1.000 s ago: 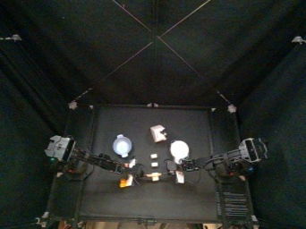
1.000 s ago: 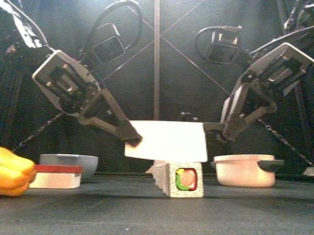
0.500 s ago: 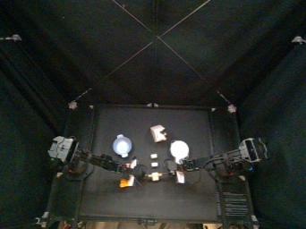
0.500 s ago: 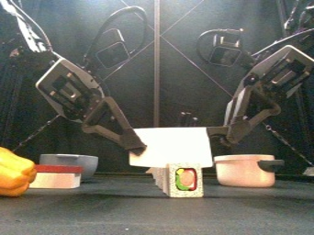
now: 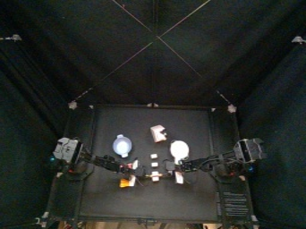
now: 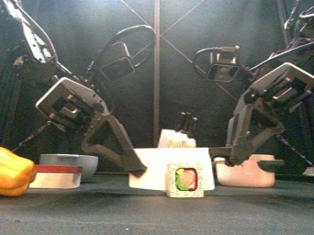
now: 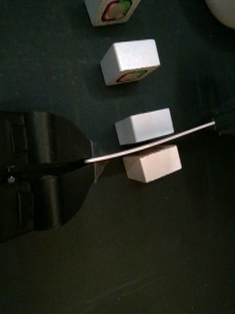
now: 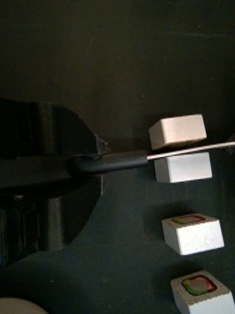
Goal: Cut sushi roll
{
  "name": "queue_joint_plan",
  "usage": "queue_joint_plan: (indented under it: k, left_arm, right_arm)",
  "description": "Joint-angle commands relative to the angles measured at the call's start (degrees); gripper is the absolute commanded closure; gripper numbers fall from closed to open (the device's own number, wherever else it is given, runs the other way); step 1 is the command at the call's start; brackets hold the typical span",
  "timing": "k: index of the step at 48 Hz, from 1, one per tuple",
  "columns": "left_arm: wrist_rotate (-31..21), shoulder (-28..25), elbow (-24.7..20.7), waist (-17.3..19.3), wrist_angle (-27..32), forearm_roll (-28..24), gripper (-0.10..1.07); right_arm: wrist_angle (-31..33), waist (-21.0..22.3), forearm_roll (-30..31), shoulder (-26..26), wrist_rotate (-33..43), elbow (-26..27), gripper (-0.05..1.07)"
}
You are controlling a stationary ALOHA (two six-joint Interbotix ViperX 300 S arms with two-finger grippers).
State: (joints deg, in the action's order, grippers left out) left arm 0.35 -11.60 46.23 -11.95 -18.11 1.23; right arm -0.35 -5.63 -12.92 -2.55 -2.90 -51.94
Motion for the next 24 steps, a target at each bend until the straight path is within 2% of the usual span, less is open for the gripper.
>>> queue_joint_plan:
  k: [1,19,24]
  left_arm:
    - [0.18,0.09,0.26,-1.14,1.41,-0.53,0.77]
    - [0.00,-0.18,0.26,-1.32,1.76,-0.44,0.77]
    - [0.00,-0.18,0.18,-2.46,2.02,-0.35,0.77]
  right_arm:
    - [0.35,0.26,-0.44,-0.35,0.18,-0.18,0.63]
    - [0.44,-2.20,-1.14,0.00,0.18,-0.09,0.63]
    - [0.44,-2.99,-1.58,-0.09,0.18,0.09,0.63]
